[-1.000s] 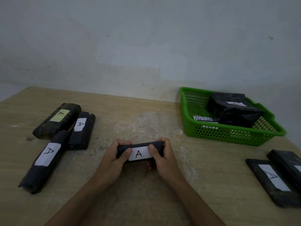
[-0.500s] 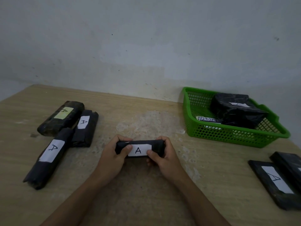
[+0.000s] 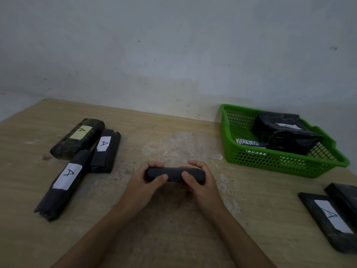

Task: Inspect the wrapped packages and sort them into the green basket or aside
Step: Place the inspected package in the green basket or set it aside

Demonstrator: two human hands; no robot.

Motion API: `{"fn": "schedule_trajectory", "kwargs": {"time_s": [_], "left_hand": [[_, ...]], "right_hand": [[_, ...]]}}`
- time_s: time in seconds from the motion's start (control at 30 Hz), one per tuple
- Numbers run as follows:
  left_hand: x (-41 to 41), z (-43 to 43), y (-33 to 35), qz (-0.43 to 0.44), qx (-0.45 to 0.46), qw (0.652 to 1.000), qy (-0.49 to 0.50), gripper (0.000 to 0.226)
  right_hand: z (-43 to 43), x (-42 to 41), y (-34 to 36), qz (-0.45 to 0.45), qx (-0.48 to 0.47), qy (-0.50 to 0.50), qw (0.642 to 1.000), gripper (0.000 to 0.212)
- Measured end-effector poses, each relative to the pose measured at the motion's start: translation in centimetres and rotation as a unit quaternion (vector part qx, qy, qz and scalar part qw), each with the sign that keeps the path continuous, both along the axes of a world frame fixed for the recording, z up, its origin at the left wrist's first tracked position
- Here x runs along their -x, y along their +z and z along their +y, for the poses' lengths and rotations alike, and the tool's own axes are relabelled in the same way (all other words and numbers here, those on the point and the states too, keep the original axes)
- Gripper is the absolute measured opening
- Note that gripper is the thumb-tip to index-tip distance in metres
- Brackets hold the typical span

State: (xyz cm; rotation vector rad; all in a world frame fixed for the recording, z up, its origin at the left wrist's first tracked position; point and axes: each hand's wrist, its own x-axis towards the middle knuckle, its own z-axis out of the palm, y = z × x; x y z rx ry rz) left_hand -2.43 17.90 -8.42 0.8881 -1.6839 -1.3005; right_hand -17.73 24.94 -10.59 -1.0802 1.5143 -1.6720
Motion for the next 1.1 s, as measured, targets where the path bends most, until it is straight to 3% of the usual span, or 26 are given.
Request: {"fn": "schedule_trajectory", "kwargs": {"time_s": [0.13, 0.33, 0.43, 0.6, 0.77, 0.97, 1.1], "left_hand": [[0.1, 0.2, -0.3, -0.010, -0.003, 1.000, -0.012, 0.019], [-0.1, -0.1, -0.6, -0.029, -0.011, 0.999, -0.024, 0.014], [-0.5, -0.7, -0.5, -0.036, 0.000, 0.999, -0.033, 0.017], [-0.8, -0.9, -0.5, -0.044, 0.014, 0.998, -0.045, 0.018], [-0.8, -1.7, -1.4, -0.025, -0.017, 0.998, -0.049, 0.021], [-0.7, -1.5, -1.1, -0.050, 0.018, 0.998, -0.041, 0.021], [-0.8, -1.8, -1.6, -0.011, -0.051, 0.997, -0.065, 0.022]], "right_hand": [[0.0, -0.1, 0.1, 0.039, -0.009, -0.020, 0.999, 0.020], [-0.3, 0.0, -0.1, 0.016, -0.031, 0.002, 0.999, 0.017], [-0.3, 0.0, -0.1, -0.051, -0.025, 0.034, 0.998, 0.017], [-0.3, 0.0, -0.1, 0.000, -0.027, 0.032, 0.999, 0.021], [-0.6, -0.1, 0.0, -0.087, -0.019, 0.045, 0.995, 0.023], [-0.6, -0.2, 0.1, -0.073, -0.001, 0.049, 0.996, 0.022], [-0.5, 0.5, -0.3, -0.089, 0.001, 0.060, 0.994, 0.028]]}}
